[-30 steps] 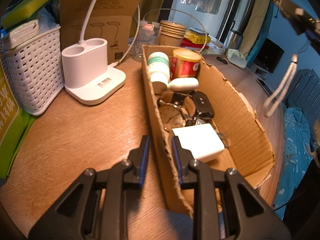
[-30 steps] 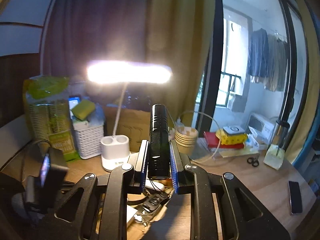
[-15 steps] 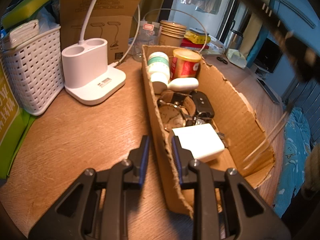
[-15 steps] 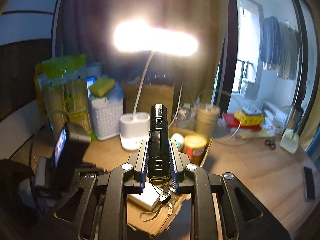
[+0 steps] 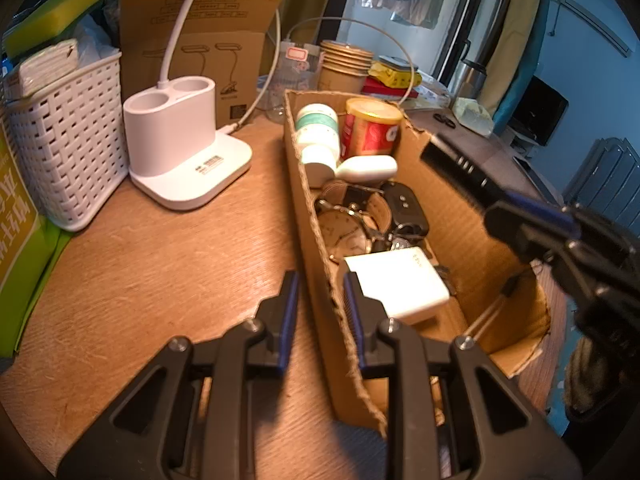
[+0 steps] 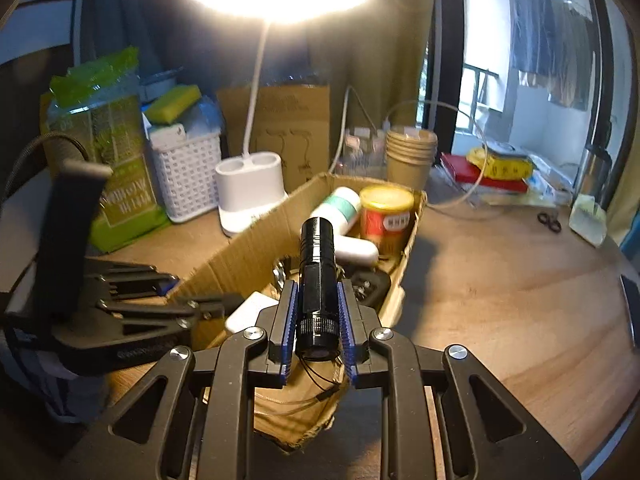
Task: Organize rigid objects
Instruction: 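Lift the flashlight with the right gripper and carry it over the box, then lower the flashlight into the box and open the right gripper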
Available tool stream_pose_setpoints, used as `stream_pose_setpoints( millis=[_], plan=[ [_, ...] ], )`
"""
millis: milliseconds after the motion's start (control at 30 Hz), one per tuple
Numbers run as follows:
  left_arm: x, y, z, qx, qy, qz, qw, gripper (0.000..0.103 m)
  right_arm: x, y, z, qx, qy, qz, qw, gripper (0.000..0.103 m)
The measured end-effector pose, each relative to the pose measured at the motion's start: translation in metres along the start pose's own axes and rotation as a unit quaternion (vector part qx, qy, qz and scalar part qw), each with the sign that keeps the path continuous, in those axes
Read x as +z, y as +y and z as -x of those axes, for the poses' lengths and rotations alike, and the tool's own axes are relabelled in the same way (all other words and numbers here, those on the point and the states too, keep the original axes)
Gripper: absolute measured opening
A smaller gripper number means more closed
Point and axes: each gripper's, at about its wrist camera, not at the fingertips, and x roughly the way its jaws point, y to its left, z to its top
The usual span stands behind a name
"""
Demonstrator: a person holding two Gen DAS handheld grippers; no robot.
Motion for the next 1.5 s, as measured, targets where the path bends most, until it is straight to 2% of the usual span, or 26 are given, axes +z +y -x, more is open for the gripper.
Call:
stream_pose_setpoints(
  millis=[267,633,767,967,1133,1267,1500],
  plan=[
    [0.0,0.0,0.001,-0.001,0.0,0.0,1.0,0.024,-0.005,0.002,-0.013,-0.04,0.029,0.023,0.999,0.021],
    [0.0,-0.001,0.001,0.0,0.0,-0.001,1.0,0.024,-0.01,0.02,-0.023,-0.086,0.038,0.076,0.993,0.021],
    [0.0,-0.001,0.001,0.0,0.0,0.0,1.0,0.024,-0.01,0.019,-0.022,-0.076,0.036,0.07,0.994,0.022],
    [0.001,0.0,0.002,0.0,0.0,0.0,1.0,0.024,-0.012,0.017,-0.02,-0.06,0.031,0.057,0.996,0.028],
    [0.001,-0.001,0.002,0.0,0.0,0.0,1.0,0.024,-0.012,0.015,-0.015,-0.044,0.022,0.043,0.998,0.036],
    [0.001,0.0,0.002,0.0,0.0,0.0,1.0,0.024,-0.012,0.014,-0.01,-0.039,0.015,0.032,0.999,0.043],
    [0.001,0.0,0.002,0.002,-0.001,-0.001,1.0,0.024,-0.011,0.011,0.001,-0.051,0.013,0.021,0.998,0.045]
  ],
)
